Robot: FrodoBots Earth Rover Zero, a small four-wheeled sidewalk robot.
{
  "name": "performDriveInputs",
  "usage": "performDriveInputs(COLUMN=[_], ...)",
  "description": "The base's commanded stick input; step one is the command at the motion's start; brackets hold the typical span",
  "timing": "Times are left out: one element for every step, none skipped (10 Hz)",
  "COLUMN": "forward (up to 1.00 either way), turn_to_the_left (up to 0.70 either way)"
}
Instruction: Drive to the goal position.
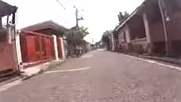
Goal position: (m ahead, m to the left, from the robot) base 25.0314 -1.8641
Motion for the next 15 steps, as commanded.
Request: performDriveInputs(forward=[0.7, 0.7, 0.7, 0.7, 0.7, 0.7, 0.7, 0.7, 0.7, 0.7, 0.7, 0.7, 0.7, 0.7, 0.7], turn_to_the_left=[0.0, 0.0, 0.0, 0.0, 0.0, 0.0, 0.0, 0.0, 0.0, 0.0, 0.0, 0.0, 0.0, 0.0, 0.0])
